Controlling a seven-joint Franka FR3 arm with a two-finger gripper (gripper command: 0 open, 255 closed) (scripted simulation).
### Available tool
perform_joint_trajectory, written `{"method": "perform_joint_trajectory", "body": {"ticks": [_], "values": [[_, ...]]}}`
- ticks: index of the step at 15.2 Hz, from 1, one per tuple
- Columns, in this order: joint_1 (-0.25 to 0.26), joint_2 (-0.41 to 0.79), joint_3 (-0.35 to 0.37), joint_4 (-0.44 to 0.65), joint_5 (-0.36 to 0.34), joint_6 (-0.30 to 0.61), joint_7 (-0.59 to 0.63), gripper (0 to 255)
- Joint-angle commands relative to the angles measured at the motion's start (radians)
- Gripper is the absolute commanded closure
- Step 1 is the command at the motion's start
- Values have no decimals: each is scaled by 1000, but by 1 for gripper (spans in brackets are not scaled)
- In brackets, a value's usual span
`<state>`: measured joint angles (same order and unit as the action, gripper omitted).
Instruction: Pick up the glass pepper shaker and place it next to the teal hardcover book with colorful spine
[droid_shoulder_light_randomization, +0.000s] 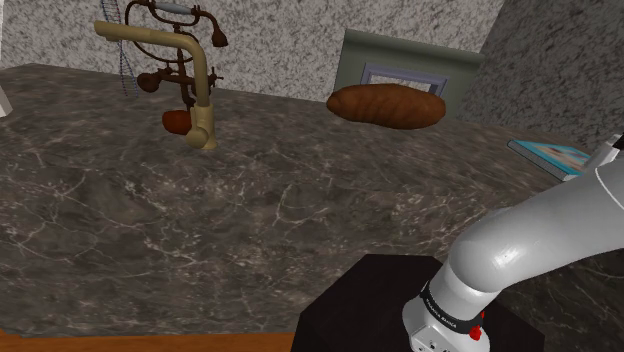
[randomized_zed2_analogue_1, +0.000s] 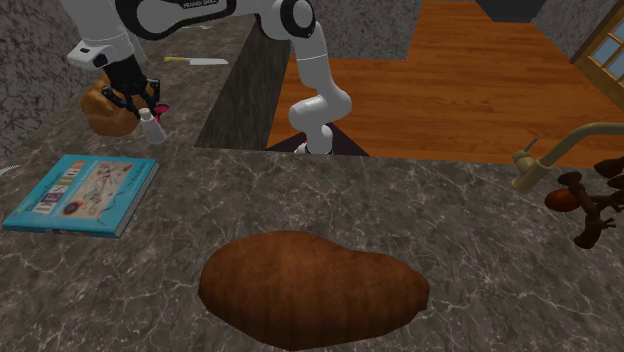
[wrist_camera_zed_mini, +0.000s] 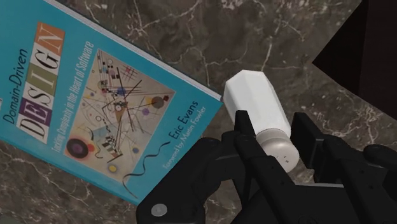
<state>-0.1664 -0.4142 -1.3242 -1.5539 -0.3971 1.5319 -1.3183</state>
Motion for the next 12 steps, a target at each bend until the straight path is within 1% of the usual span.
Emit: {"method": "perform_joint_trajectory", "body": {"ticks": [1,6,12], "values": [[-18,-10,14,-38,-7,28,8,255],[-55,-33,36,-124,-27,91,25,255],[-83,-56,41,-220,-49,169,43,255]]}}
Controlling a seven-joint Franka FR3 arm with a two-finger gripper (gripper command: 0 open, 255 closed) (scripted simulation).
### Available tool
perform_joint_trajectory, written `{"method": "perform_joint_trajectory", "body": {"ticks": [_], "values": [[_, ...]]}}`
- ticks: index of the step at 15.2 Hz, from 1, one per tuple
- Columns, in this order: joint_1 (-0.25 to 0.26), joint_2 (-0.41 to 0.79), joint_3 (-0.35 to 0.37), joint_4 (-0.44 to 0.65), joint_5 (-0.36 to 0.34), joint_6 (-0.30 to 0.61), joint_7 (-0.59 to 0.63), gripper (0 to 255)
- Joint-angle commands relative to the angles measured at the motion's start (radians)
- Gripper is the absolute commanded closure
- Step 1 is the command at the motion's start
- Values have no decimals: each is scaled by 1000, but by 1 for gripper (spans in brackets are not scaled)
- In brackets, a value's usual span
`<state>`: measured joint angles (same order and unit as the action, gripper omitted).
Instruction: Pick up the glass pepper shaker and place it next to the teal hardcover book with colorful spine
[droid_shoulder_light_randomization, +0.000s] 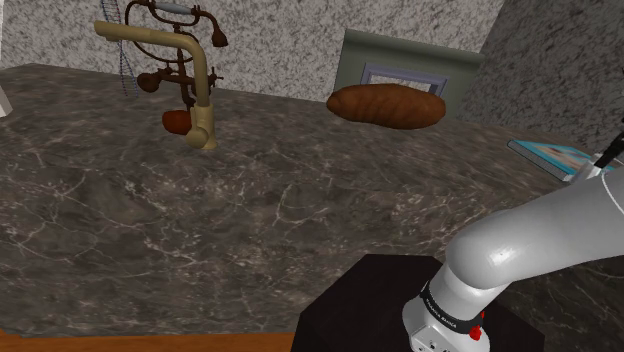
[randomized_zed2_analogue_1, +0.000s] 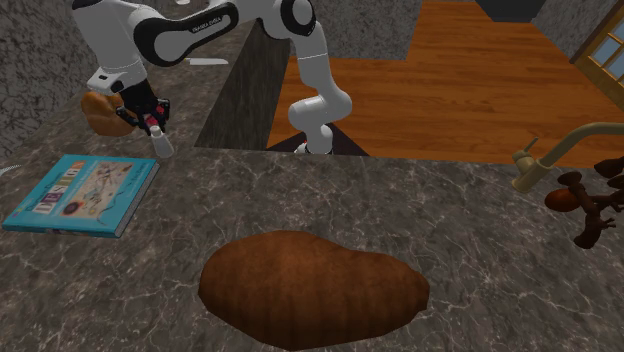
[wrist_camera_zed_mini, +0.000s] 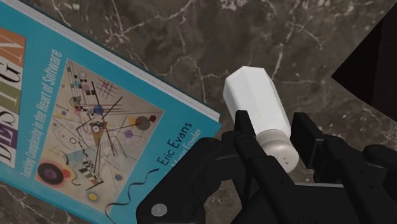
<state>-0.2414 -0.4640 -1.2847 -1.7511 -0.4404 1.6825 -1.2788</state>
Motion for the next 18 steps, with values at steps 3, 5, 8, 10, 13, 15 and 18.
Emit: {"method": "perform_joint_trajectory", "body": {"ticks": [3,5,8,10,13,15,18], "values": [[-8,-6,2,-23,-6,18,4,255],[-8,-6,2,-23,-6,18,4,255],[-8,-6,2,-23,-6,18,4,255],[-8,-6,2,-23,-6,18,4,0],[-8,-6,2,-23,-6,18,4,0],[-5,0,8,11,1,-13,-2,0],[17,23,9,114,24,-100,-22,0]]}}
